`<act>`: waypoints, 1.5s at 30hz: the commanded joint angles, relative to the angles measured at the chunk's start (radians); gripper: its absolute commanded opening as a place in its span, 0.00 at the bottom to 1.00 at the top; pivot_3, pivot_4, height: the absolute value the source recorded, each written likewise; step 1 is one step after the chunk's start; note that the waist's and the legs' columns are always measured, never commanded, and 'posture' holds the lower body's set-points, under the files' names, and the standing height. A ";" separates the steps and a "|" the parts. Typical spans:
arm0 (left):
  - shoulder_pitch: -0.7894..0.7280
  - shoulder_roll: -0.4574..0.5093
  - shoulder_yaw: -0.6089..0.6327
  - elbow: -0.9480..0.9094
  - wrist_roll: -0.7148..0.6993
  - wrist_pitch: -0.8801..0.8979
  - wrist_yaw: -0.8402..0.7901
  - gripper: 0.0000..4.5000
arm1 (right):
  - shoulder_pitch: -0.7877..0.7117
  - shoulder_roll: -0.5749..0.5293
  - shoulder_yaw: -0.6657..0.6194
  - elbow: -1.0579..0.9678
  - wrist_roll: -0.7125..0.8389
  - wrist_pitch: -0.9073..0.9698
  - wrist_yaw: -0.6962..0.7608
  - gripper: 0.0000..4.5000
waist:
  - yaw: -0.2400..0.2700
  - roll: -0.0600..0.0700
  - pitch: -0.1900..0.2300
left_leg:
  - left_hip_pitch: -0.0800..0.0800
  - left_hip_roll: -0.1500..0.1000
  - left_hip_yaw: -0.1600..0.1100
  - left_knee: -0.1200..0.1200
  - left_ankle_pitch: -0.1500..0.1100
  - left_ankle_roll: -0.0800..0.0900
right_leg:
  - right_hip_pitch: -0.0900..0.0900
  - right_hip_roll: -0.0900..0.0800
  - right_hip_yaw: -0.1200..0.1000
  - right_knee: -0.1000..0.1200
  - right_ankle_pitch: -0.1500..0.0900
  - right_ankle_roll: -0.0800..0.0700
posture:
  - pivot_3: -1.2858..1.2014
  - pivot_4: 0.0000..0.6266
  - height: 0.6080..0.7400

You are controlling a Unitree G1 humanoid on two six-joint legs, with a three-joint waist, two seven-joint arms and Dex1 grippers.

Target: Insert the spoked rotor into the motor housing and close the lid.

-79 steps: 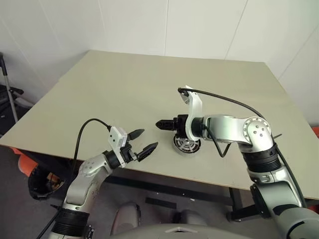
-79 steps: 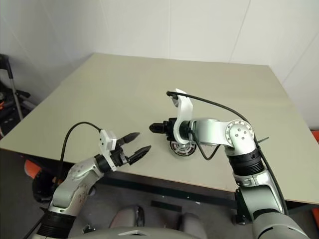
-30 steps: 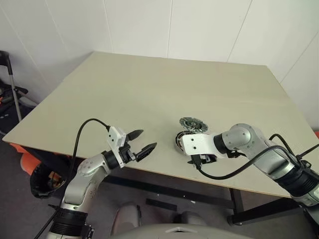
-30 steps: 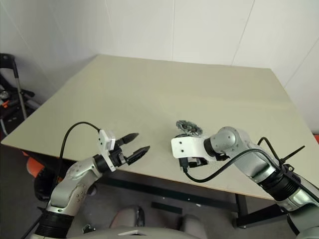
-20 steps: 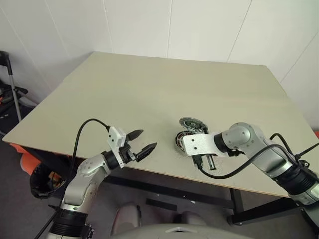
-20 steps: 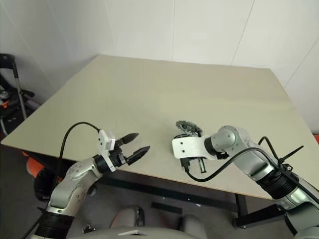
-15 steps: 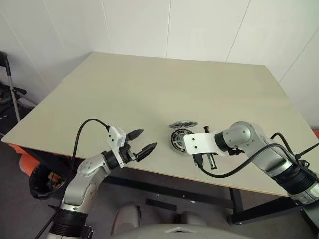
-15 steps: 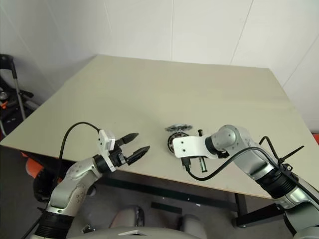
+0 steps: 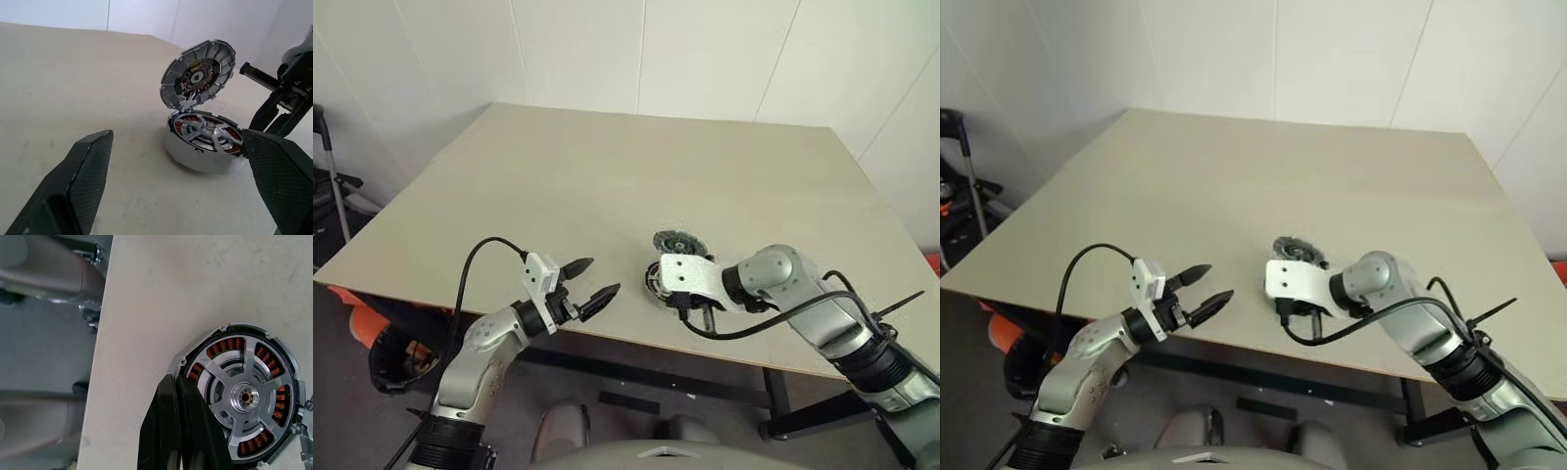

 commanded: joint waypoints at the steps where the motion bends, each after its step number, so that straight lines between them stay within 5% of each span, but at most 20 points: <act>1: -0.019 -0.004 0.006 -0.014 -0.005 -0.020 -0.003 1.00 | -0.069 0.085 -0.029 -0.028 0.003 0.170 -0.107 0.01 | -0.009 0.000 0.000 | 0.000 0.000 0.000 0.000 0.000 0.000 | 0.000 0.000 0.000 0.000 0.000 0.000 | 0.52 0.00 1.00; 10: -0.024 -0.010 0.004 -0.025 -0.005 -0.008 0.011 1.00 | -0.148 0.235 -0.047 0.130 -0.026 0.342 -0.358 0.01 | -0.009 0.000 0.000 | 0.000 0.000 0.000 0.000 0.002 -0.003 | -0.002 0.000 0.001 0.002 -0.002 0.004 | 0.52 0.00 1.00; 17: -0.002 -0.008 0.006 -0.010 -0.002 -0.033 -0.001 1.00 | -0.170 0.398 -0.202 0.201 0.074 0.512 -0.475 0.01 | -0.008 0.000 0.000 | 0.000 -0.001 0.000 0.000 0.003 -0.004 | -0.004 -0.001 0.001 0.001 -0.002 0.004 | 0.52 0.00 1.00; 24: -0.005 -0.006 0.012 0.010 -0.004 -0.042 -0.014 1.00 | -0.233 0.533 -0.349 0.228 0.130 0.651 -0.584 0.44 | -0.009 0.000 0.000 | 0.000 -0.001 0.000 -0.002 0.003 -0.005 | -0.006 -0.001 0.001 0.002 -0.002 0.004 | 0.52 0.00 1.00; 25: -0.006 -0.005 0.012 0.008 -0.005 -0.040 -0.014 1.00 | -0.238 0.520 -0.335 0.218 0.139 0.642 -0.580 0.50 | -0.008 0.000 0.000 | -0.001 -0.001 0.000 -0.002 0.003 -0.006 | -0.006 0.000 0.001 0.002 -0.002 0.004 | 0.52 0.00 1.00; 36: -0.015 -0.014 -0.005 -0.053 -0.009 0.010 0.025 1.00 | -0.156 0.045 -0.028 -0.066 0.195 0.108 -0.217 0.50 | -0.001 0.000 0.001 | -0.001 0.000 0.000 -0.006 0.003 -0.005 | -0.007 0.000 -0.001 0.000 -0.002 0.004 | 0.52 0.00 1.00; 45: -0.019 -0.011 0.000 -0.071 -0.015 0.032 0.030 1.00 | -0.129 -0.079 0.054 0.044 0.059 -0.197 -0.135 0.50 | -0.008 0.000 0.001 | 0.001 0.001 0.001 -0.002 0.001 -0.003 | -0.004 0.000 0.000 0.001 -0.003 0.005 | 0.52 0.00 1.00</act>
